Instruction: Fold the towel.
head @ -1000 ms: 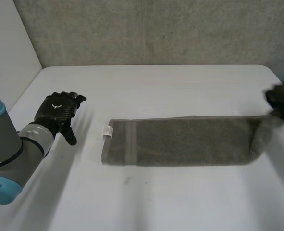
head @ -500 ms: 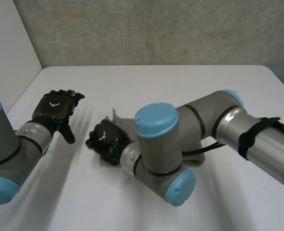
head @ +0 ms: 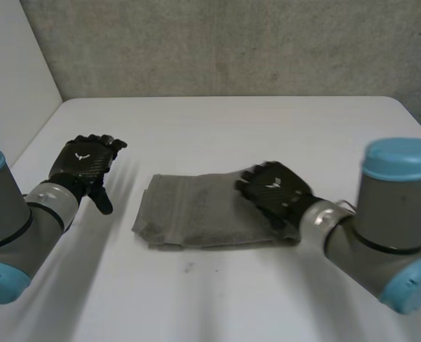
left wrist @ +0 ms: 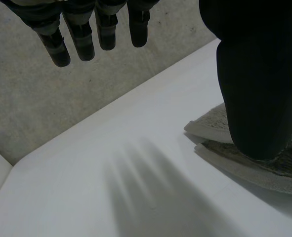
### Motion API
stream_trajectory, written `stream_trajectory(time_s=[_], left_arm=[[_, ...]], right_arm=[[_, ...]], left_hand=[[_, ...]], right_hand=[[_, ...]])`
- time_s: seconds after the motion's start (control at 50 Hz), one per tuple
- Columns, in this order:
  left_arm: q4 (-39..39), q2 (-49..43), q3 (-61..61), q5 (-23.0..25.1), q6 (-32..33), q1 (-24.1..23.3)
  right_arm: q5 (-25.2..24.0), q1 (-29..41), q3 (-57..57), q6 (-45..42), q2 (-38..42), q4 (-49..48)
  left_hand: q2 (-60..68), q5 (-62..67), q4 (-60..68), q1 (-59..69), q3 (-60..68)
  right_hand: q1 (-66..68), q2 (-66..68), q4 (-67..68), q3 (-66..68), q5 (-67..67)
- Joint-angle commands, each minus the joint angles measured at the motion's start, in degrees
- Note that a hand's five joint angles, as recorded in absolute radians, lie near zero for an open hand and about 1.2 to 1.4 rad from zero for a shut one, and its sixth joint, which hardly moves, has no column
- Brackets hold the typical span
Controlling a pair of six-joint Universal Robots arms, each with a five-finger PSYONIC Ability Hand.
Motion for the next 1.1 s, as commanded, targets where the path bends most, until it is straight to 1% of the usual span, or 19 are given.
stream_trajectory(time_s=[0.02,0.04,0.08,0.1,0.14,0.3,0.5,0.66,0.72,0.78,0.8,0.82,0.86,0.88,0.92,0.94,0.98,1.02,1.1], left_arm=[[0.0,-0.2,-0.1,-0.1,0.0,-0.5],[0.0,-0.2,-0.1,-0.1,0.0,-0.5],[0.0,-0.3,-0.2,-0.1,0.1,-0.7],[0.0,-0.3,-0.2,-0.1,0.1,-0.7],[0.1,-0.3,-0.4,-0.1,0.1,-0.7],[0.1,-0.1,-0.7,-0.1,0.1,-0.7],[0.1,-0.1,-0.9,0.0,0.2,-0.7],[0.1,0.0,-0.7,0.0,0.1,-0.7],[0.1,0.1,-0.3,-0.1,0.0,-0.7],[-0.1,0.3,0.3,-0.2,-0.1,-0.7],[-0.2,0.5,0.5,-0.3,-0.1,-0.6],[-0.2,0.5,0.5,-0.3,-0.1,-0.6],[-0.3,1.6,1.4,-0.4,-0.3,-0.6],[-0.3,1.6,1.4,-0.4,-0.3,-0.6],[-0.4,2.7,2.2,-0.6,-0.4,-0.6],[-0.4,2.7,2.2,-0.6,-0.4,-0.6],[-0.4,2.9,2.8,-0.8,-1.2,-0.5],[-0.4,2.9,3.2,-0.8,-1.9,-0.6],[-0.4,3.0,3.6,-1.0,-3.6,-0.7]], right_arm=[[-0.6,-6.4,9.1,0.5,-0.4,-6.1],[-0.6,-6.4,9.2,0.5,-0.4,-6.1],[-0.7,-7.4,10.2,0.6,0.4,-7.7],[-0.7,-7.4,10.2,0.6,0.4,-7.7],[-0.7,-7.5,10.0,0.7,1.7,-8.7],[-0.7,-6.6,8.5,1.1,2.0,-8.9],[0.0,-7.5,8.3,3.4,0.9,-8.3],[-0.5,-8.1,7.4,-1.2,-4.7,-7.8],[-0.6,-7.1,2.6,-3.4,-4.6,-7.8],[-1.5,-2.5,-3.7,-3.6,-2.7,-6.2],[-2.3,1.6,-8.1,-3.7,-0.4,-4.8],[-2.3,1.6,-8.2,-3.7,-0.3,-4.8],[-3.6,9.7,-18.1,-4.2,6.4,-0.7],[-3.7,9.7,-18.2,-4.2,6.4,-0.6],[-5.1,15.0,-27.7,-4.9,13.1,5.2],[-5.1,15.1,-27.8,-4.9,13.1,5.2],[-6.5,19.1,-37.1,-7.5,21.4,11.6],[-6.7,20.7,-40.6,-9.3,24.8,14.6],[-7.2,22.4,-45.4,-12.9,27.9,19.8]], left_hand=[[0.6,-1.8,0.6,0.1,0.5],[0.6,-1.8,0.6,0.1,0.5],[0.6,-1.8,0.6,0.1,0.5],[0.6,-1.8,0.6,0.1,0.5],[0.6,-1.8,0.6,0.1,0.5],[0.6,-1.8,0.6,0.1,0.5],[0.6,-1.8,0.6,0.1,0.5],[0.6,-1.8,0.6,0.1,0.5],[0.6,-1.8,0.6,0.1,0.5],[0.6,-1.8,0.6,0.1,0.5],[0.6,-1.8,0.6,0.1,0.5],[0.6,-1.8,0.6,0.1,0.5],[0.6,-1.8,0.6,0.1,0.5],[0.6,-1.8,0.6,0.1,0.5],[0.6,-1.8,0.6,0.1,0.5],[0.6,-1.8,0.6,0.1,0.5],[0.6,-1.8,0.6,0.1,0.5],[0.6,-1.8,0.6,0.1,0.5],[0.6,-1.8,0.6,0.1,0.5]], right_hand=[[12.1,12.3,12.2,12.6,12.3],[12.2,12.4,12.3,12.7,12.4],[28.6,28.8,28.7,29.1,28.8],[28.7,28.9,28.7,29.2,28.9],[43.9,44.1,44.0,44.4,44.1],[64.2,64.5,64.3,64.7,64.5],[64.3,64.5,64.3,64.8,64.5],[64.3,64.5,64.3,64.8,64.5],[64.3,64.5,64.3,64.8,64.5],[64.3,64.5,64.3,64.8,64.5],[64.3,64.5,64.3,64.8,64.5],[64.3,64.5,64.3,64.8,64.5],[64.3,64.5,64.3,64.8,64.5],[64.3,64.5,64.3,64.8,64.5],[64.3,64.5,64.3,64.8,64.5],[64.3,64.5,64.3,64.8,64.5],[64.3,64.5,64.3,64.8,64.5],[64.3,64.5,64.3,64.8,64.5],[64.3,64.5,64.3,64.8,64.5]])
